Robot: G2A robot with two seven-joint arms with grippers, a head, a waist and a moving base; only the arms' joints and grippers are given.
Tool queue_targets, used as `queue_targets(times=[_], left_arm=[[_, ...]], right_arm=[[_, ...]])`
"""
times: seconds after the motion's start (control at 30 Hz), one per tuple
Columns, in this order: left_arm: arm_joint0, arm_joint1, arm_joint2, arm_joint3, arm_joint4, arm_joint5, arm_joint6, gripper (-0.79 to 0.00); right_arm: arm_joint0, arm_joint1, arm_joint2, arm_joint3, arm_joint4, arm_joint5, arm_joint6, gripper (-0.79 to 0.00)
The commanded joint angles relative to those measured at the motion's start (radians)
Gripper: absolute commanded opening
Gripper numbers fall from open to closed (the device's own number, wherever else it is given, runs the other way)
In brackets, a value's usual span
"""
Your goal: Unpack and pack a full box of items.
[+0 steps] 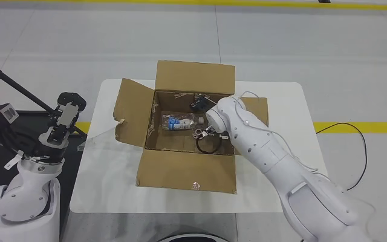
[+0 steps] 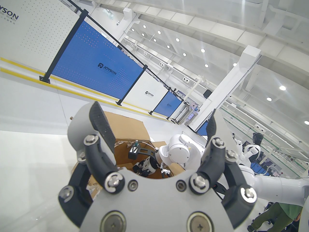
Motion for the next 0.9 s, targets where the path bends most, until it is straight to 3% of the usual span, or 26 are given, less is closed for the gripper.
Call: queue_targets(times=[0.0,0.4,0.63,0.77,0.87], left_arm=[[0.0,0.0,0.0,0.0,0.0,0.0,0.0,0.0],[0.0,0.0,0.0,0.0,0.0,0.0,0.0,0.0],[0.0,0.0,0.0,0.0,0.0,0.0,0.0,0.0],[0.0,0.0,0.0,0.0,0.0,0.0,0.0,0.0],[0.0,0.0,0.0,0.0,0.0,0.0,0.0,0.0]], right_arm=[[0.002,-0.005,0.001,0.016,0.003,-0.006,-0.004,-0.542],[0.004,-0.026,0.034,0.066,0.076,-0.112,-0.045,-0.539],[0.005,-0.032,0.04,0.086,0.058,-0.101,-0.042,-0.542],[0.005,-0.037,0.041,0.1,0.051,-0.099,-0.039,-0.579],[0.007,-0.042,0.042,0.113,0.049,-0.1,-0.039,-0.68]])
